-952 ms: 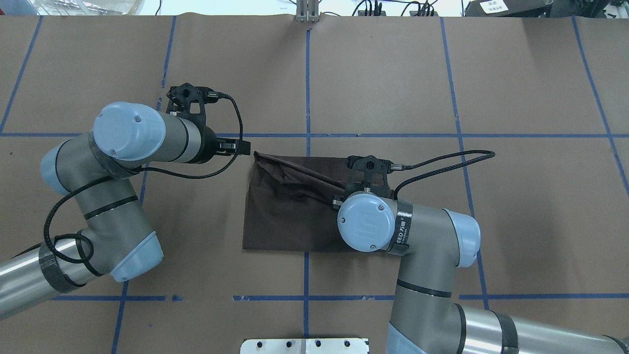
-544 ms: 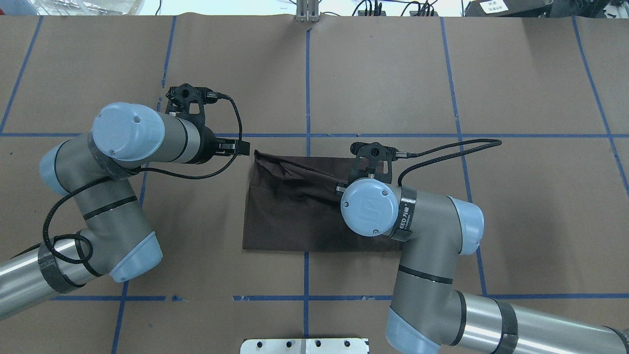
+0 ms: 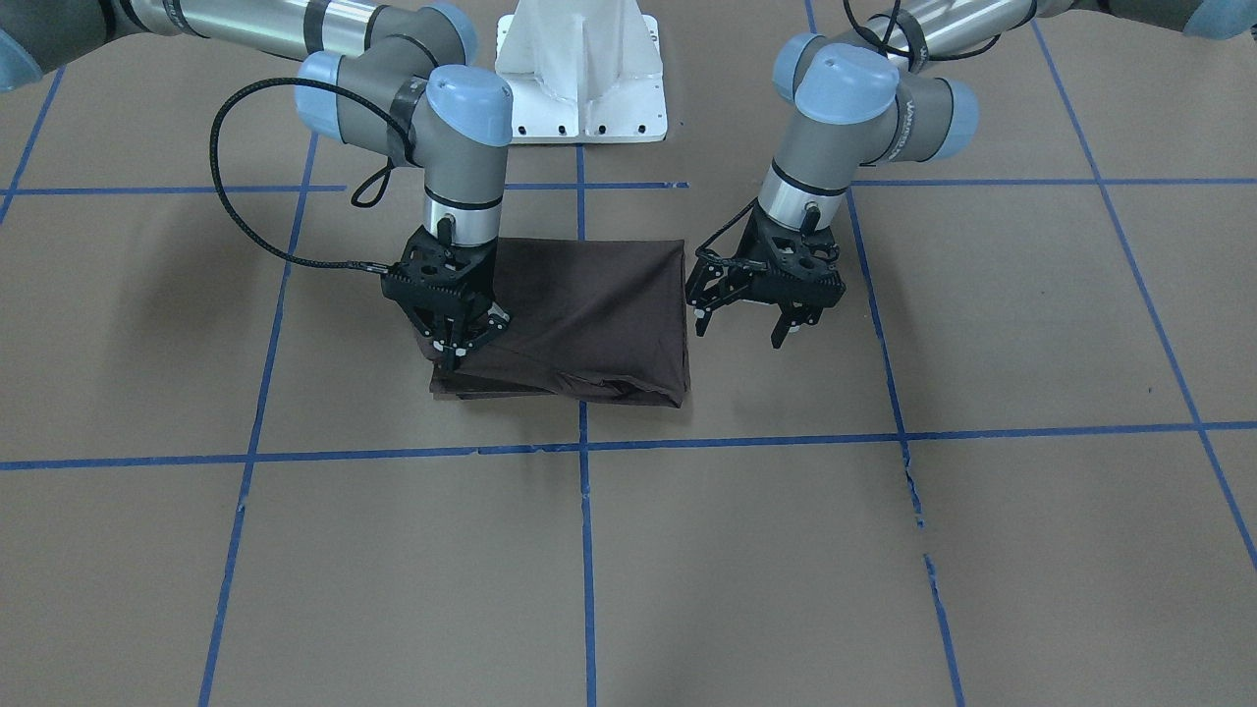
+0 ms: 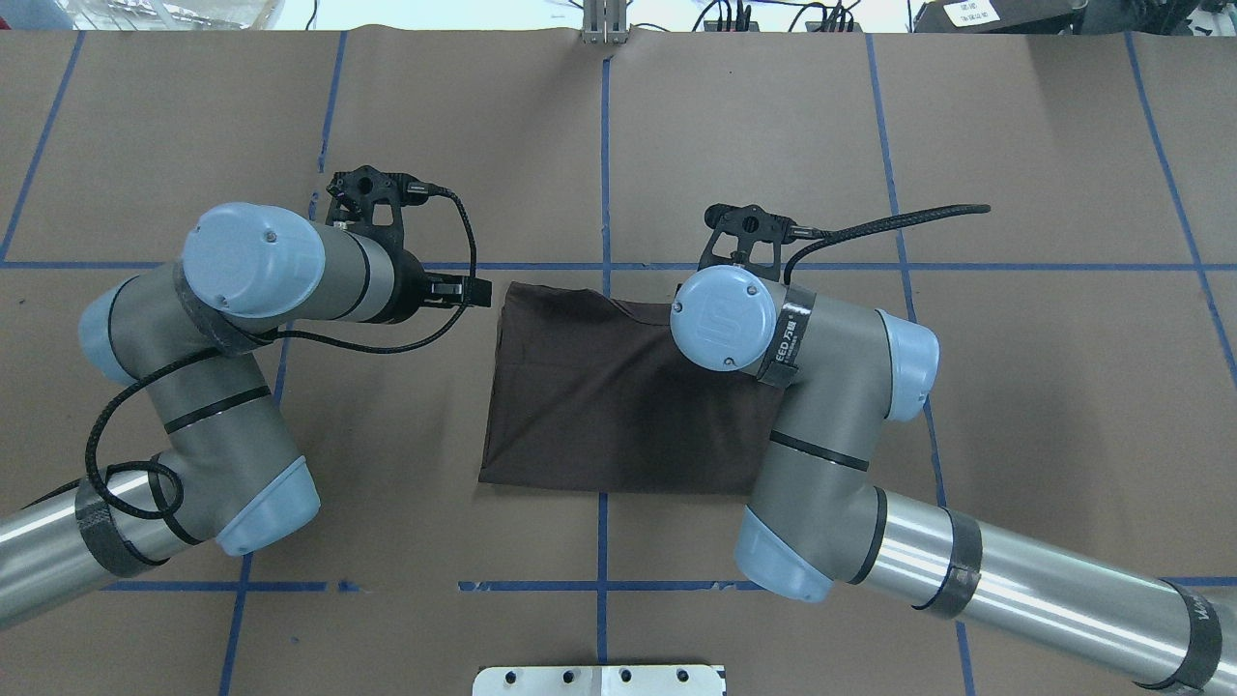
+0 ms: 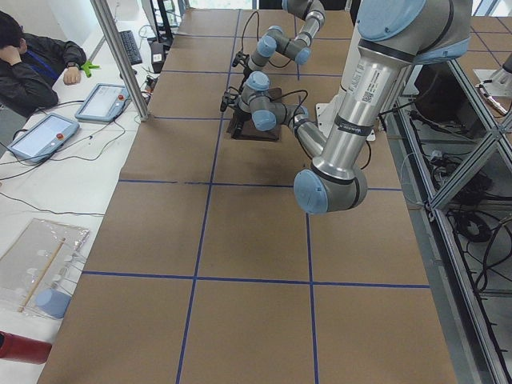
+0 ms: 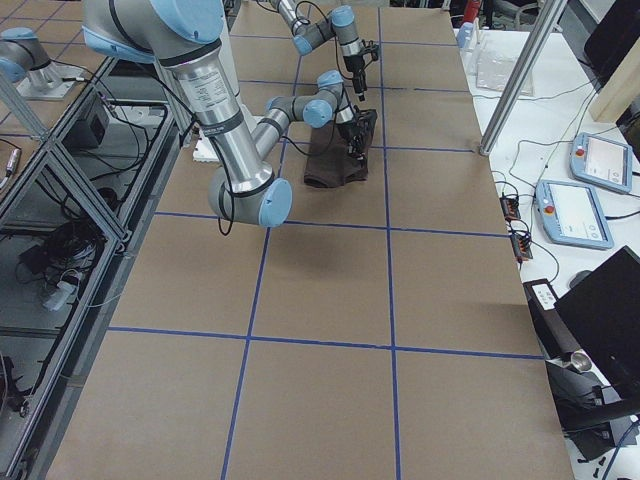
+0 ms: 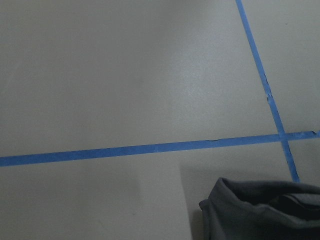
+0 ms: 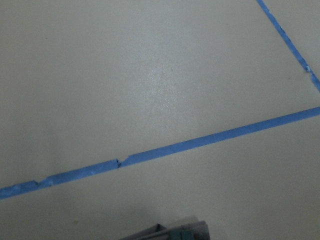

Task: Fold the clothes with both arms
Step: 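Raise the right gripper away from the shirt, farther from the robot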

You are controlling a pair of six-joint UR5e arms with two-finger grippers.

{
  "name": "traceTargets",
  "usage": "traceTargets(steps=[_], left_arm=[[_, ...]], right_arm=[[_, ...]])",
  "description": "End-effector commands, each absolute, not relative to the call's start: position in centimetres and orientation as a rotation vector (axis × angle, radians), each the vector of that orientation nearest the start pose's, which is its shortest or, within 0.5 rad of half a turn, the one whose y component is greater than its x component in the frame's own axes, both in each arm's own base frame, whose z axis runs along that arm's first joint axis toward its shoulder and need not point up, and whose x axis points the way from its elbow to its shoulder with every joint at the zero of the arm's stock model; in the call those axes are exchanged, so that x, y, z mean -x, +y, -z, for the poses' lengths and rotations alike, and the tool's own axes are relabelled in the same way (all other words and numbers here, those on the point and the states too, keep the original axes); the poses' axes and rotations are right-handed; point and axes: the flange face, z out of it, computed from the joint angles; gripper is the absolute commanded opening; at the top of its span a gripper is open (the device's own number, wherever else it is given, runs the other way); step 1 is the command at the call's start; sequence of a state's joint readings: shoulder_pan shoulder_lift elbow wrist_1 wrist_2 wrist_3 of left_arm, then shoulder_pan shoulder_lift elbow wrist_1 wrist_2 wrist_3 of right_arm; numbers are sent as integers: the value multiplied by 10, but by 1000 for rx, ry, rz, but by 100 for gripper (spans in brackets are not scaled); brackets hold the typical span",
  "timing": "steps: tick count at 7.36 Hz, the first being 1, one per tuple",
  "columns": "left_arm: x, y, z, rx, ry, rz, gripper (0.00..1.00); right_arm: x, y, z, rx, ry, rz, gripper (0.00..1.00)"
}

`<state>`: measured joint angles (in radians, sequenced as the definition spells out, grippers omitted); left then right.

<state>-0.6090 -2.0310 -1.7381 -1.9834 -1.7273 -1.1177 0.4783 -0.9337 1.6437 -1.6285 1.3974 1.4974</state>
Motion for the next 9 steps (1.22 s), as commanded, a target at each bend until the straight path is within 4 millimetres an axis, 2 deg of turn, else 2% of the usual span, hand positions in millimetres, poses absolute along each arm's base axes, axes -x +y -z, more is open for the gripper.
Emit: traceTargets(steps=[1, 2, 3, 4, 5, 6, 7, 8, 9], left_arm=[[-460, -463, -277, -402, 967, 59, 100], [-464, -462, -278, -397, 964, 55, 100], [-470, -462, -275, -394, 964, 52, 100], [-480, -464, -271, -379, 972, 68, 100], [-489, -469, -266, -371, 975, 83, 100], [-500, -476, -262, -361, 972, 96, 100], [-517, -485, -268, -367, 979, 96, 100], [-527, -493, -289, -387, 1055, 129, 100], [-547, -500, -290, -362, 1087, 174, 92]], right_arm=[[548, -459, -267, -363, -557, -370, 99], [533, -476, -252, -372, -580, -371, 100], [509, -496, -246, -307, -627, -313, 100], [472, -510, -233, -258, -697, -238, 100], [449, -517, -226, -251, -729, -229, 100], [446, -515, -230, -249, -727, -229, 100], [445, -514, -231, -250, -728, -229, 100], [444, -514, -233, -250, -725, -230, 100], [443, -515, -236, -249, -720, -233, 100]])
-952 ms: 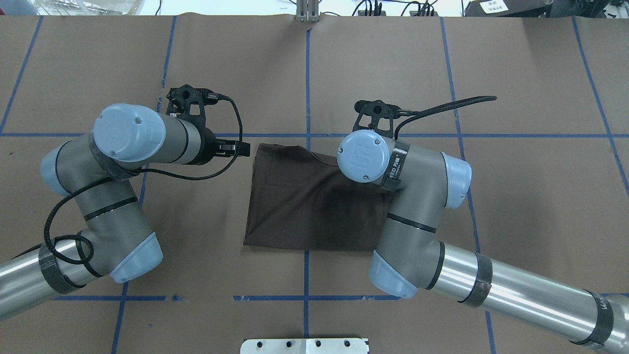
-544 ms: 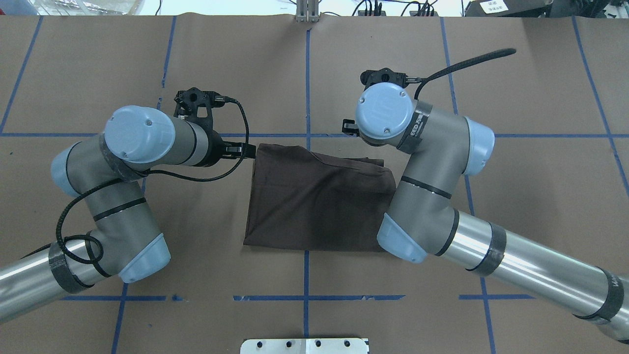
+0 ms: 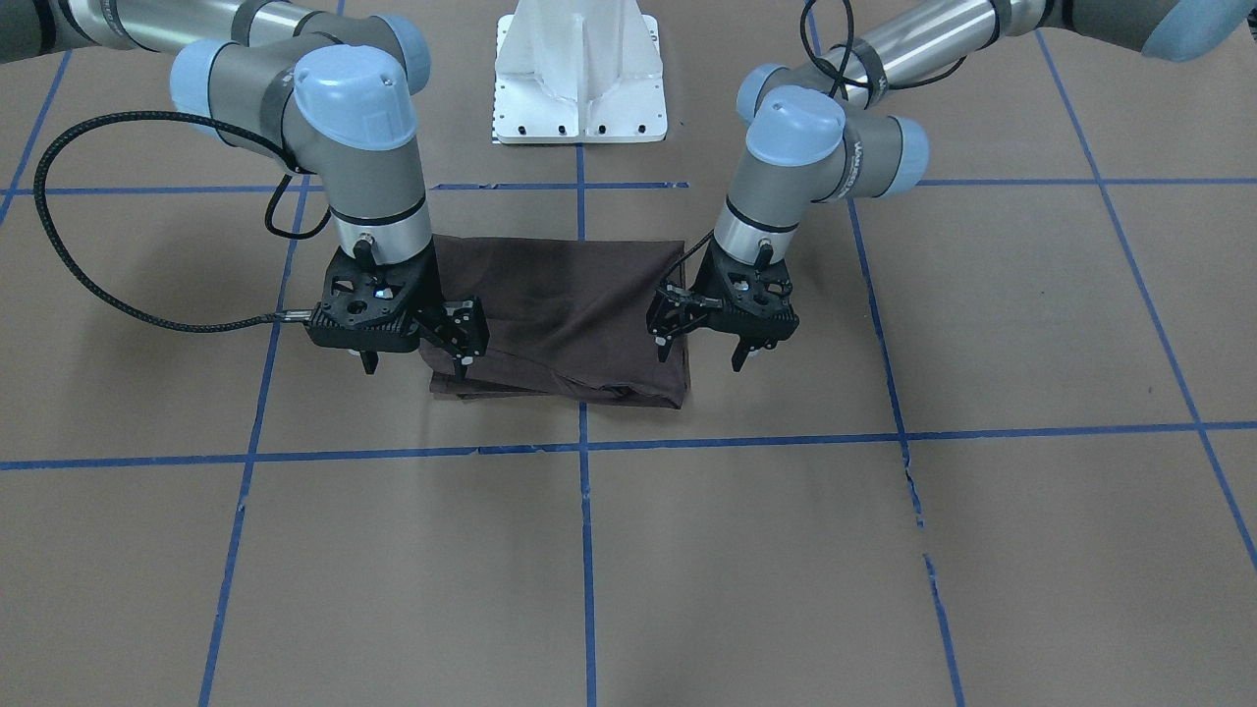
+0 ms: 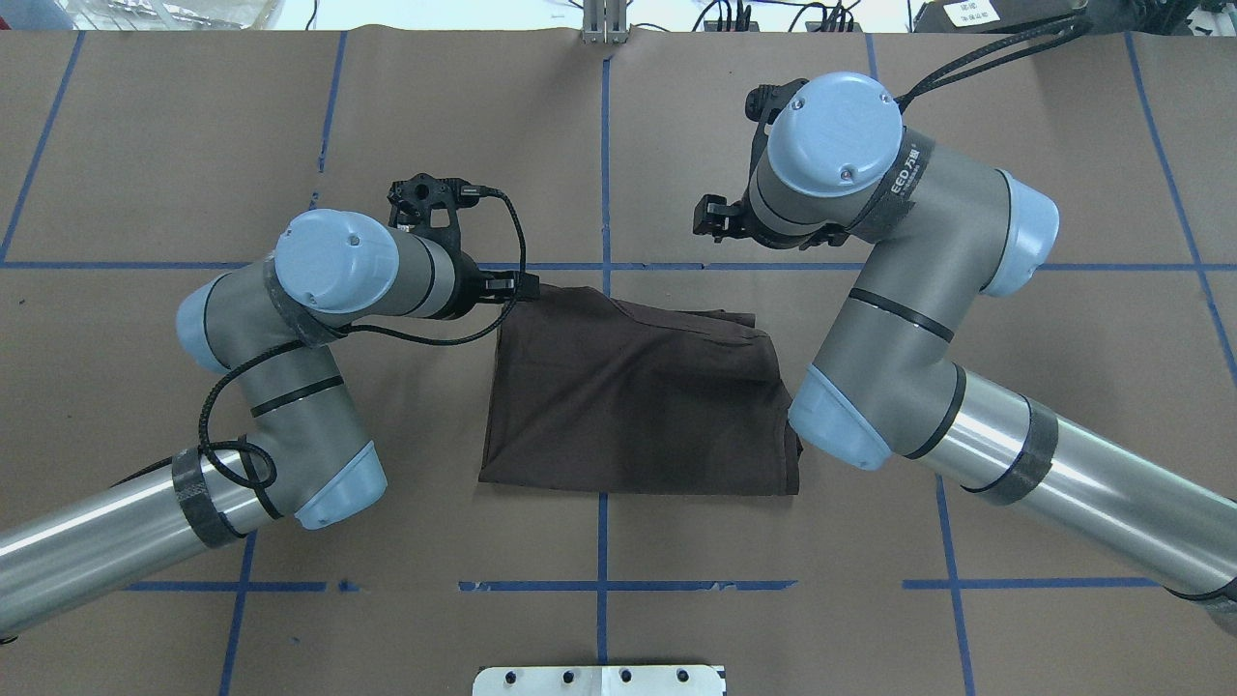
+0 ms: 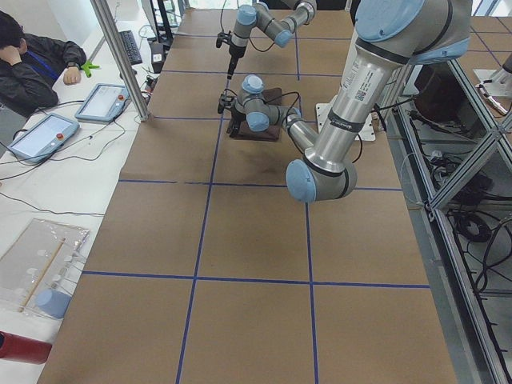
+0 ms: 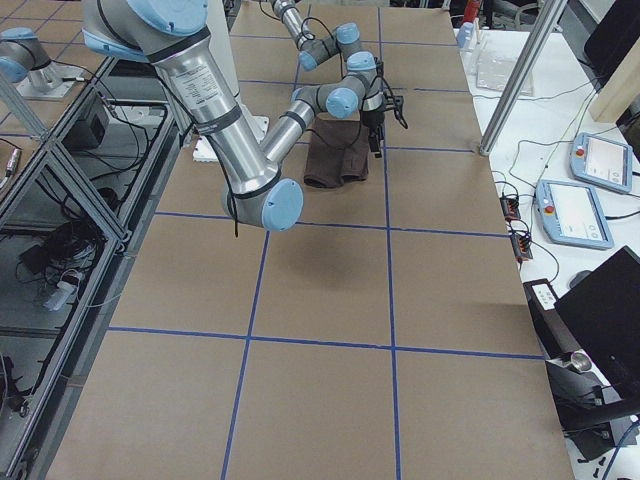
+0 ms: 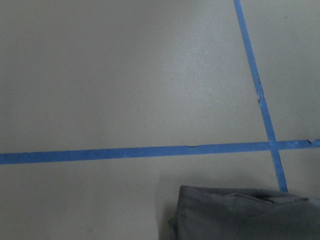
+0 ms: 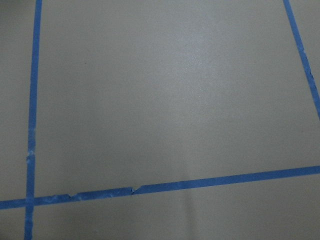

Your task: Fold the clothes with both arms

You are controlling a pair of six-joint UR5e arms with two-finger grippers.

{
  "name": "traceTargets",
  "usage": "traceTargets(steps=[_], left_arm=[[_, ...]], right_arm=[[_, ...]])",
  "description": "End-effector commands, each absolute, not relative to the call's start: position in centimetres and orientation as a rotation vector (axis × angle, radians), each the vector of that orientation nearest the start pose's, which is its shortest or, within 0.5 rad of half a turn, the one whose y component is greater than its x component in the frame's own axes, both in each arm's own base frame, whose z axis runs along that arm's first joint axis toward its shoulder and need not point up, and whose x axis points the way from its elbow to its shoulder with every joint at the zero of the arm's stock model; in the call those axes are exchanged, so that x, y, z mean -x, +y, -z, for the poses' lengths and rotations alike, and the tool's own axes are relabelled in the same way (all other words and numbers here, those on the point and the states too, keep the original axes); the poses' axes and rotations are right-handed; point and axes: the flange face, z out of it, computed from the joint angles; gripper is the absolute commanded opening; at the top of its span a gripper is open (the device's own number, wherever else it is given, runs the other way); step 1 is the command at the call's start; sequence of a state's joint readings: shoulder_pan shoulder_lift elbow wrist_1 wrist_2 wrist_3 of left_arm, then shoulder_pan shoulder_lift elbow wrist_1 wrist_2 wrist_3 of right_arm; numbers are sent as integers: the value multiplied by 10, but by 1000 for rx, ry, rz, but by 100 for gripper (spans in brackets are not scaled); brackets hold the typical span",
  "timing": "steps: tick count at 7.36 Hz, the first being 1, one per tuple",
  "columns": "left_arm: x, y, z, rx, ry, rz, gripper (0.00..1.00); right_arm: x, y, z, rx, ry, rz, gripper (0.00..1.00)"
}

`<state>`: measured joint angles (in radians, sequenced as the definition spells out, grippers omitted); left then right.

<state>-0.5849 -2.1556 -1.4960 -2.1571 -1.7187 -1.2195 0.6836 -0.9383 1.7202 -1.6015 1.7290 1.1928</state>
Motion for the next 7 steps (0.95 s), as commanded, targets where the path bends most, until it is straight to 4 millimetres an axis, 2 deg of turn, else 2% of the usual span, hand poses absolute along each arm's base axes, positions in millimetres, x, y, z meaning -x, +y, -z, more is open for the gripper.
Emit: traceTargets(steps=[1, 2, 3, 5, 6, 7], left_arm=[[-555, -506, -286, -353, 1088, 187, 77], [-556, -506, -286, -355, 1090, 187, 66], [-555, -506, -283, -355, 1097, 188, 50], [-552, -506, -283, -359, 1097, 186, 48], [-552, -507, -284, -359, 1092, 187, 43], [-550, -509, -285, -361, 1090, 191, 31]], right_arm=[[443, -515, -235, -250, -722, -233, 100], [443, -515, -235, -250, -722, -233, 100], [443, -515, -236, -249, -720, -233, 100], [443, -515, -235, -250, -722, -233, 100], [443, -515, -235, -250, -722, -233, 100], [443, -515, -236, -250, -720, -233, 100]])
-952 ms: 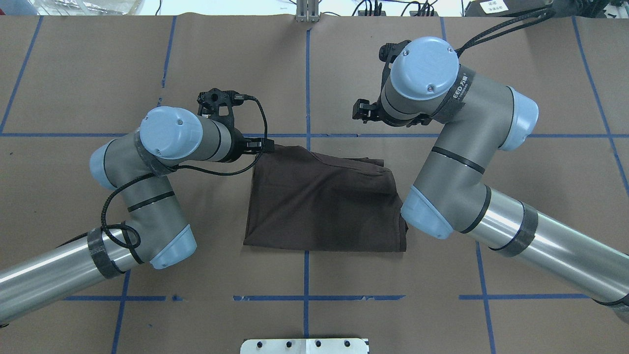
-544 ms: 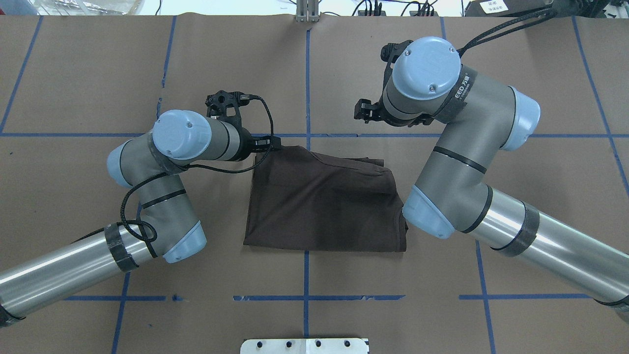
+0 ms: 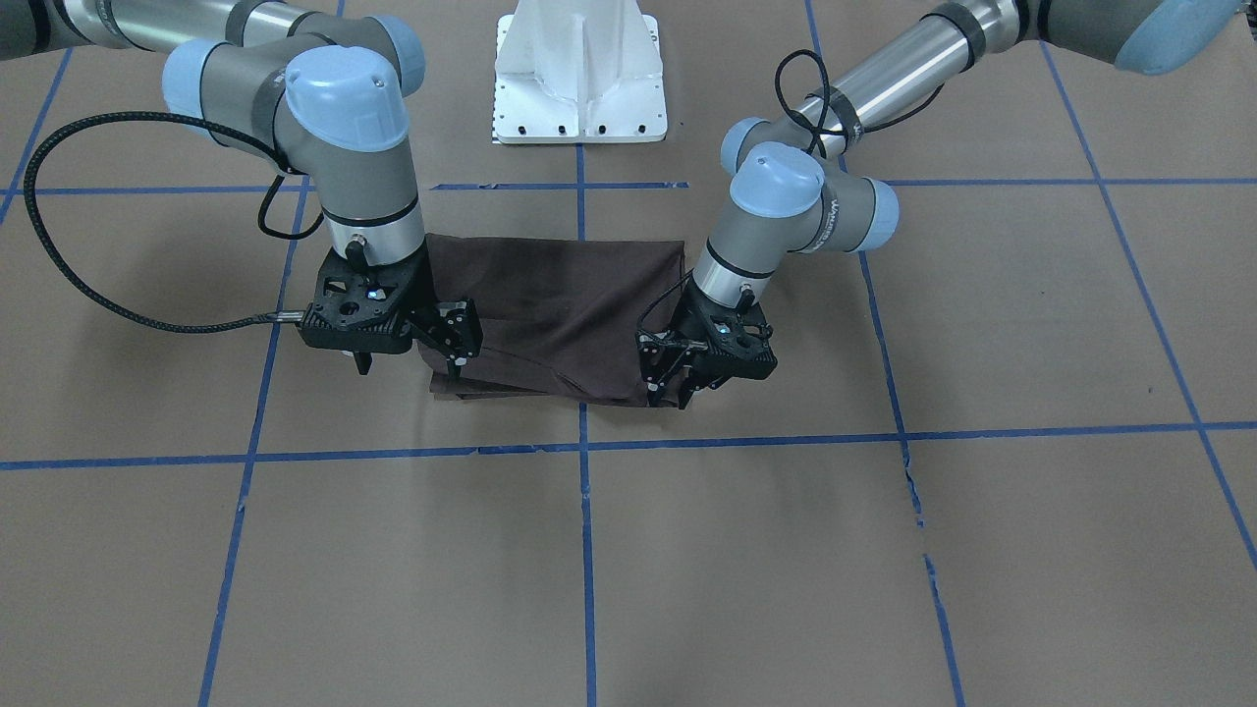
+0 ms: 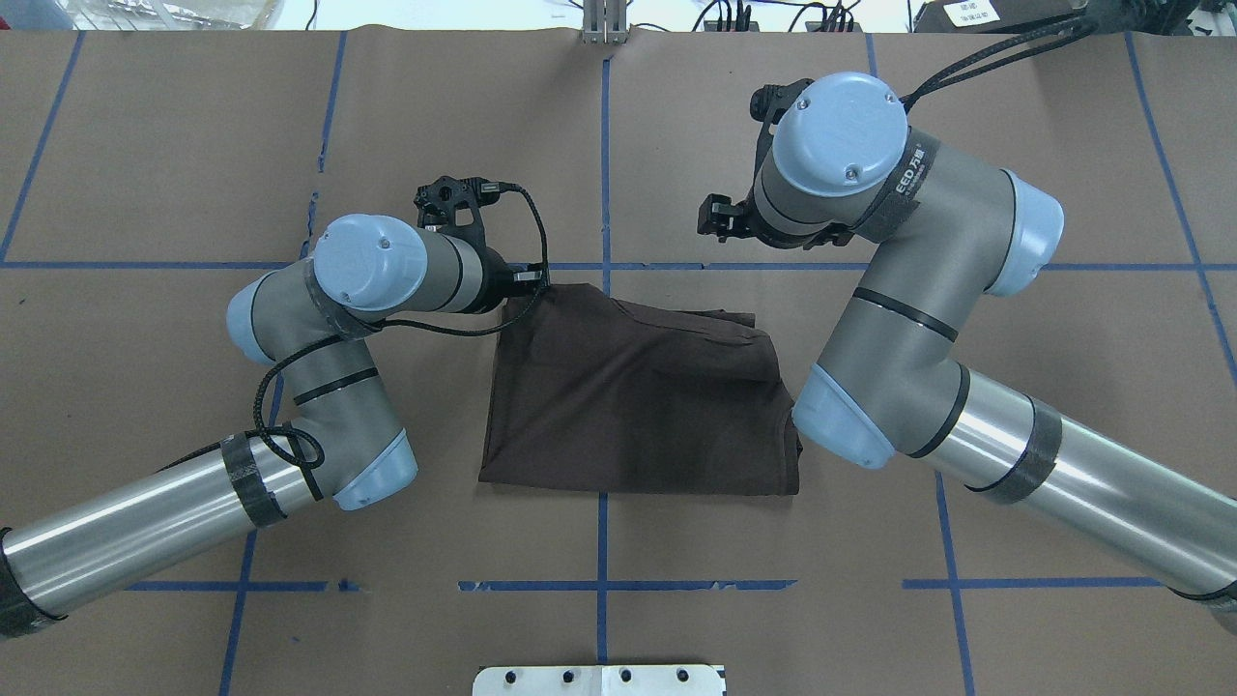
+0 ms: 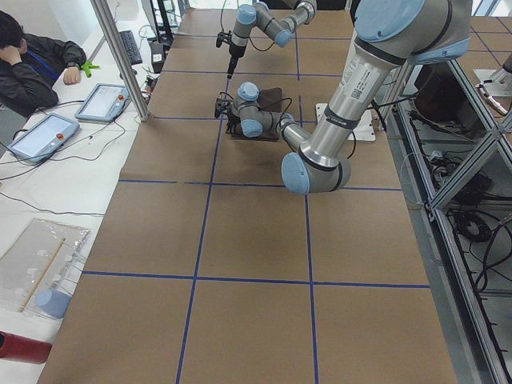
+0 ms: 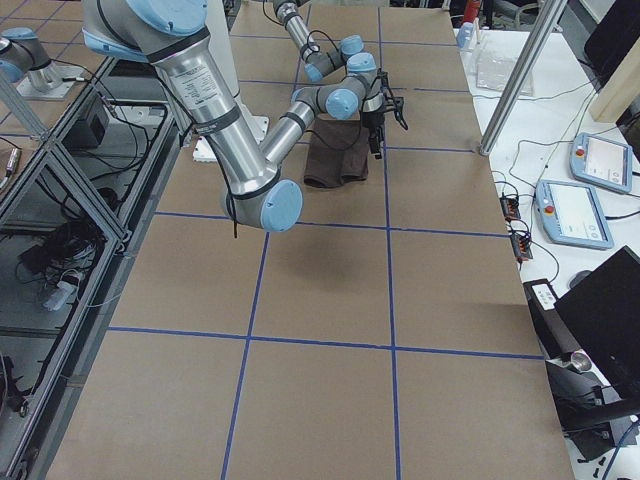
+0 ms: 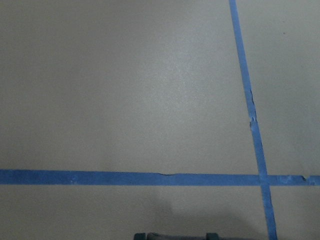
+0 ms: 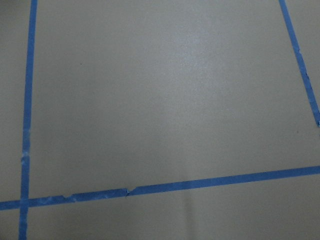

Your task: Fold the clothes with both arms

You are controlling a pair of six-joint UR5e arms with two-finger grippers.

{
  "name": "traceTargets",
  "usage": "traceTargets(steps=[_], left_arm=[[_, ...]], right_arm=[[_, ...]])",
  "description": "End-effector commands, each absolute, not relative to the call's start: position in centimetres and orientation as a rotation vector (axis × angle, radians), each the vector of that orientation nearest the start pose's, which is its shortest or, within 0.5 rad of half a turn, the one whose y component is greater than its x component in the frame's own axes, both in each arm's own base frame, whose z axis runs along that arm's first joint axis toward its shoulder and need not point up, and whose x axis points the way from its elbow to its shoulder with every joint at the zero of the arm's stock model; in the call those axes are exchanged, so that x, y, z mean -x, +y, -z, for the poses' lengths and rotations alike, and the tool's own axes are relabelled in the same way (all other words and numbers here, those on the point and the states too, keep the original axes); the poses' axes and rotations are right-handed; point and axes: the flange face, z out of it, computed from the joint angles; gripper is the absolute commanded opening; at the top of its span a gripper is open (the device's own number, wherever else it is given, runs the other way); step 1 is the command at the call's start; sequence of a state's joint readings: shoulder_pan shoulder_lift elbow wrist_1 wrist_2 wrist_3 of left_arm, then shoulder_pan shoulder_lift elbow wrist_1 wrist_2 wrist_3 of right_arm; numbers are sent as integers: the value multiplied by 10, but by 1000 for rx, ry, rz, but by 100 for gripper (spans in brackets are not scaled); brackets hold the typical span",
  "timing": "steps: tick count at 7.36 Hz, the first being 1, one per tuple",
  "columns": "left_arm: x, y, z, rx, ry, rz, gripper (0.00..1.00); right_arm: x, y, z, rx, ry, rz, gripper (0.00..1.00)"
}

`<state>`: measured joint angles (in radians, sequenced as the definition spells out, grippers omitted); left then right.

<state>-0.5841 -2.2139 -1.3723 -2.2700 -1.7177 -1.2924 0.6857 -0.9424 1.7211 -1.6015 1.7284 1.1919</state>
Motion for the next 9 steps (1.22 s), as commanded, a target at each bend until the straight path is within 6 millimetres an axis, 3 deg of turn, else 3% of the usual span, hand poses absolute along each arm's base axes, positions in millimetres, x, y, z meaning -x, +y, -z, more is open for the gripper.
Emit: traceTargets(steps=[1, 3, 7, 8, 9], left_arm=[[-548, -510, -287, -363, 1088, 192, 0], [-530, -517, -305, -374, 1065, 201, 0], [-514, -510, -333, -384, 1061, 192, 0], [-513, -512, -333, -386, 1059, 193, 82], [-506, -516, -328, -394, 1063, 189, 100]], right_arm=[[443, -515, -236, -252, -719, -234, 100], [442, -514, -239, -249, -715, -235, 100], [442, -515, -243, -243, -712, -235, 100], [441, -514, -245, -239, -711, -234, 100], [440, -510, -239, -244, -725, -230, 100]])
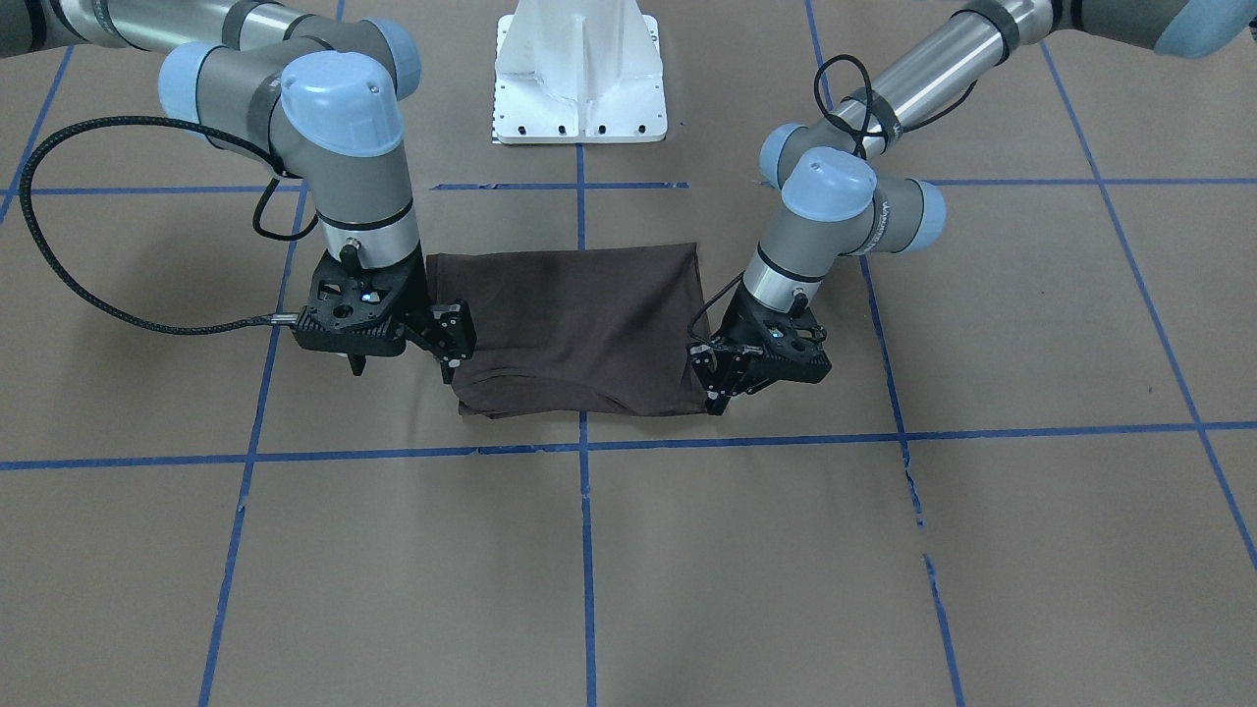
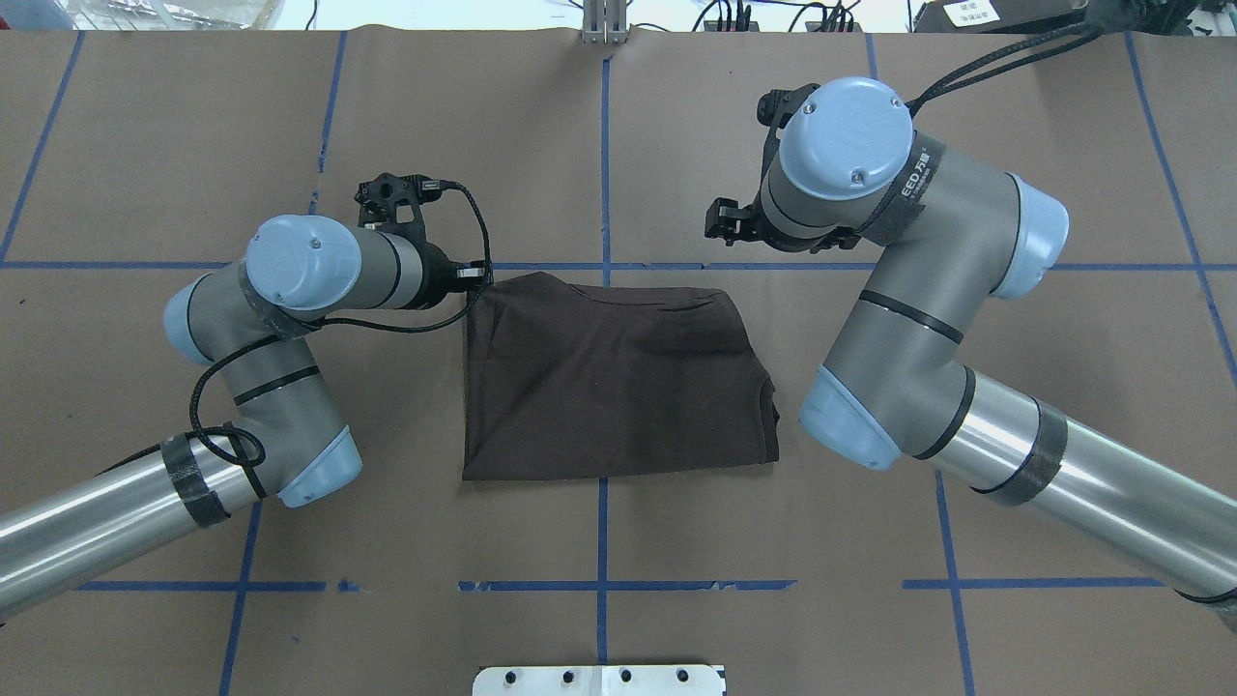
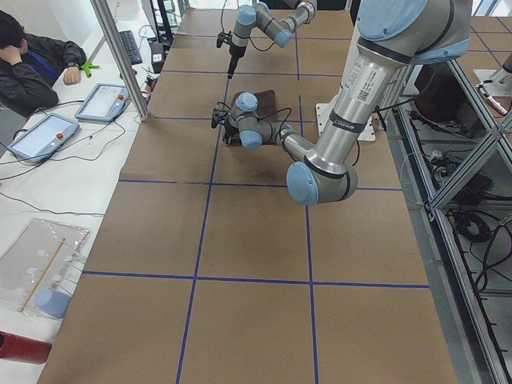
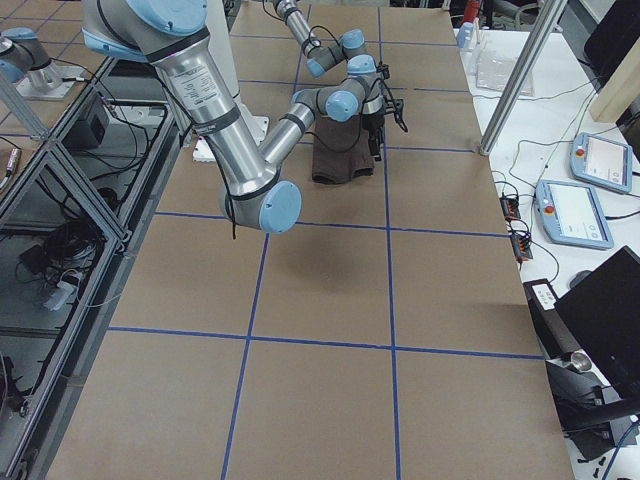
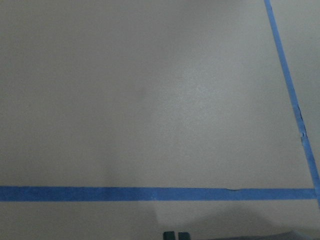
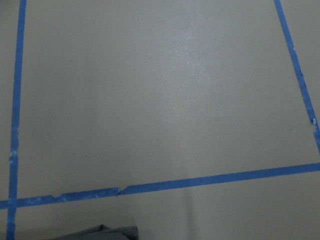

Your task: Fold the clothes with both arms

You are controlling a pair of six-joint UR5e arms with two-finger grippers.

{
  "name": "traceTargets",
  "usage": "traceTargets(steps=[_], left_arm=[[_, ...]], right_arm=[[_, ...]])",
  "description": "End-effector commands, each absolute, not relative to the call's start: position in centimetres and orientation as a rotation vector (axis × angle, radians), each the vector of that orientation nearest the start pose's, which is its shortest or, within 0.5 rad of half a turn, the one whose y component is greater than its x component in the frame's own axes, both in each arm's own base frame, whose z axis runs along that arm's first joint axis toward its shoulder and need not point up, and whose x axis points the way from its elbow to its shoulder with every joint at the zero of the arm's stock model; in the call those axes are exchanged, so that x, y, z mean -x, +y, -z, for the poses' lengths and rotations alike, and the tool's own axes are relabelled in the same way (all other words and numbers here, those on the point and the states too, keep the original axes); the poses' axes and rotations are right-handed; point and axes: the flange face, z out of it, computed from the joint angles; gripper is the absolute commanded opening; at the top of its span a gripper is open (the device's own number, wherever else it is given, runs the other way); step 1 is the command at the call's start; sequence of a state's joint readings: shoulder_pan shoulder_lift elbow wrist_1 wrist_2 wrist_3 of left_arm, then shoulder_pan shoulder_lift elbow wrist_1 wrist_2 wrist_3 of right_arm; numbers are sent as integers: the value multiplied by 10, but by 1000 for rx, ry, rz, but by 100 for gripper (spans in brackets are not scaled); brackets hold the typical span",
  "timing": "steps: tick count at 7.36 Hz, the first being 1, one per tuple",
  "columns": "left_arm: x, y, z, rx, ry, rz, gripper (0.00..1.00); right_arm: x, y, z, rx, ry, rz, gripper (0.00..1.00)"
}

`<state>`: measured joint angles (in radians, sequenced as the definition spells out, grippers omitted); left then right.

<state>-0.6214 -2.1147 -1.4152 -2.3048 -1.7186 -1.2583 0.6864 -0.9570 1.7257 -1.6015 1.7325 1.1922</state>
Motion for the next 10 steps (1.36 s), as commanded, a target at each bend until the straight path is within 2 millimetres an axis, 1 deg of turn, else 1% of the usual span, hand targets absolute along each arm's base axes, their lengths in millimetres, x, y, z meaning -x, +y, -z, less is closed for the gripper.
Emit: traceTargets(steps=[1, 2, 3, 5, 6, 7, 8, 10], left_arm=[[-485, -525, -316, -443, 1064, 94, 100], [-449, -541, -325, -460, 1055, 20, 100], [-430, -543, -337, -462, 1047, -10, 100], [-427, -542, -334, -469, 1050, -14, 100], [-427, -542, -335, -468, 1049, -13, 100], [-426, -542, -336, -467, 1048, -13, 100], [-425, -542, -337, -468, 1048, -12, 100], [-425, -541, -339, -466, 1046, -10, 100]], right_arm=[[438, -499, -226, -249, -749, -227, 100], [450, -482, -217, -241, -769, -215, 100], [473, -461, -211, -222, -781, -216, 100], [518, -419, -214, -295, -739, -178, 100], [536, -401, -226, -324, -703, -156, 100], [545, -402, -231, -350, -655, -153, 100], [555, -406, -247, -342, -614, -146, 100], [576, -418, -261, -352, -555, -150, 100]])
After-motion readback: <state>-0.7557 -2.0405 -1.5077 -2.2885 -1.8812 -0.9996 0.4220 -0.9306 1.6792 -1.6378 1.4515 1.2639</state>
